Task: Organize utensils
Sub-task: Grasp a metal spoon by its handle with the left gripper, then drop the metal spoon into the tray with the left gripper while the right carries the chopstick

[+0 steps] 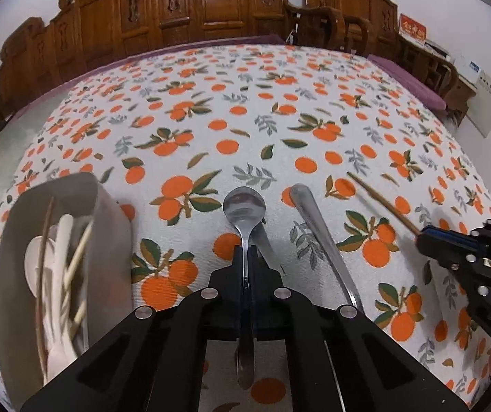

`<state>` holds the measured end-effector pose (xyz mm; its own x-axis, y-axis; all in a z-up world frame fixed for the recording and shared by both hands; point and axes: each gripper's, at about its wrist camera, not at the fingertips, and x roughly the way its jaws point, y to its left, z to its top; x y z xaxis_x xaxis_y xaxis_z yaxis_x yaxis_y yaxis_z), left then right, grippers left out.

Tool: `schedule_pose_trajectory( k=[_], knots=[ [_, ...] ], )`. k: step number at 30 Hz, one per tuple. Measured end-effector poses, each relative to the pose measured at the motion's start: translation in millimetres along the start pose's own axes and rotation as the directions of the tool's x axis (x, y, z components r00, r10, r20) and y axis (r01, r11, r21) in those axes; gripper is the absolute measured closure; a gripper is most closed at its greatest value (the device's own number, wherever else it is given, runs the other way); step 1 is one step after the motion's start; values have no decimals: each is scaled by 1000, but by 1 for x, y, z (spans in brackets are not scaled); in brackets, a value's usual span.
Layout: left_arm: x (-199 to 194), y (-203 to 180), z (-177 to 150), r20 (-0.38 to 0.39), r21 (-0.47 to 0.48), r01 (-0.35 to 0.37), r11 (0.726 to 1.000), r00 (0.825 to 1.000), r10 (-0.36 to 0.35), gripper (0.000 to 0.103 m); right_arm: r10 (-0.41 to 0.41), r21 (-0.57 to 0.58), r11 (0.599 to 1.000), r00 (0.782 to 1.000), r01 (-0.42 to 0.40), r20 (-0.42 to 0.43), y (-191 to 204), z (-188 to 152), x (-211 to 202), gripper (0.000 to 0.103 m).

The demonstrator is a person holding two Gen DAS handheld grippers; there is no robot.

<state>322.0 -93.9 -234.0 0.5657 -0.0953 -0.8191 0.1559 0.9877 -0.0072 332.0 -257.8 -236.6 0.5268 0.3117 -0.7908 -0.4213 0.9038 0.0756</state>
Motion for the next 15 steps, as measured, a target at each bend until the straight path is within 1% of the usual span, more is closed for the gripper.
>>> schedule_pose_trajectory(
  k=[9,15],
  knots=[
    [-45,10,-3,67,37,11,999,998,-13,101,19,-39,999,999,-18,29,26,6,-10,97],
    [-72,21,-4,106,46,2,999,994,-7,101,57,-54,997,997,-53,61,47,8,-23,97]
  ],
)
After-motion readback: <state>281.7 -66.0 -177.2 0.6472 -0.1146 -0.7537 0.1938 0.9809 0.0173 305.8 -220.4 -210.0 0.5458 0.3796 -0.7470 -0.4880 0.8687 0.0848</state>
